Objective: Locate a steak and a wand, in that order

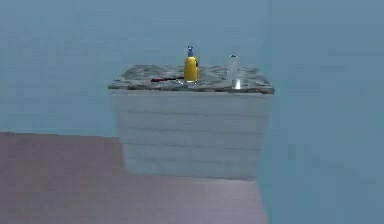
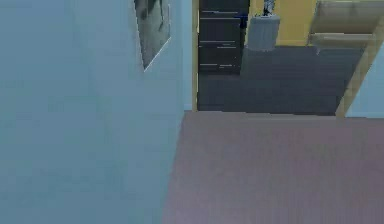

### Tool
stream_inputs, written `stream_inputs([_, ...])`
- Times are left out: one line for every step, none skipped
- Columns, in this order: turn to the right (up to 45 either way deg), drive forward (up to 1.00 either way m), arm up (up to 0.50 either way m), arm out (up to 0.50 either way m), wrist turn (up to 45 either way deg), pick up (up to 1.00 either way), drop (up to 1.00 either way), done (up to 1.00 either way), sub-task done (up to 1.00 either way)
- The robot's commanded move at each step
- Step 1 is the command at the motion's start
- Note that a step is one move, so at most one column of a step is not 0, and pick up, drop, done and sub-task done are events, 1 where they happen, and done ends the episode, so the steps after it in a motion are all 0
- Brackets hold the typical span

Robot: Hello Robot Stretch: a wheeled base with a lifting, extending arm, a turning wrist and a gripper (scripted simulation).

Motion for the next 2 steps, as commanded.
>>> stream_inputs([0.0,0.85,0.00,0.00,0.0,0.00,0.00,0.00,0.00])
stream_inputs([-24.0,0.00,0.00,0.00,0.0,0.00,0.00,0.00,0.00])
